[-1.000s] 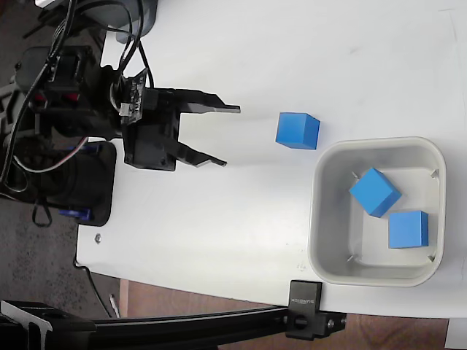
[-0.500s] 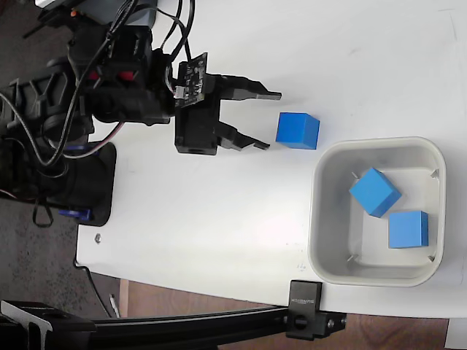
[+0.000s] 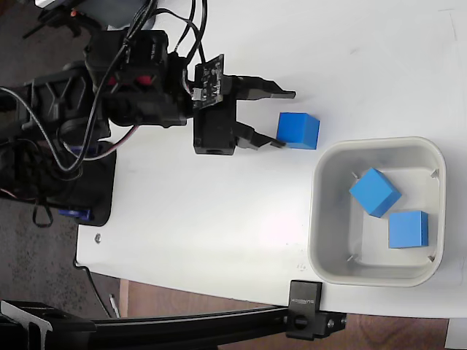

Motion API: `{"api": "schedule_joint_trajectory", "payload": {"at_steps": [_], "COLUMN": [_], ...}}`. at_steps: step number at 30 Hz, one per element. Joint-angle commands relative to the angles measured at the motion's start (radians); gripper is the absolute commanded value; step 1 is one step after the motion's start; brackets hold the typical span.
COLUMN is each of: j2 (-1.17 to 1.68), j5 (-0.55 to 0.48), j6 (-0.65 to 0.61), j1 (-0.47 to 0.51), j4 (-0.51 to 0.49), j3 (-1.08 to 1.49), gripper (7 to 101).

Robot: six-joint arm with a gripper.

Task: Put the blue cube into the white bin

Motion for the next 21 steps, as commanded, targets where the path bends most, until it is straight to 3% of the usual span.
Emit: {"api": "schedule_joint_trajectory", "payload": {"at_steps": [1,12,21], "j2": [0.002,-0.035,-0.043], "j5": [-0.037,-0.04,-0.026], "j6": [-0.008,-0.003,-0.002], "j1": [0.02,0.031,0.034], "j4": [-0.037,-0.052,-0.048], "j3": [-0.041,-0.044,-0.046], "gripper": [100.0,100.0,93.8]}}
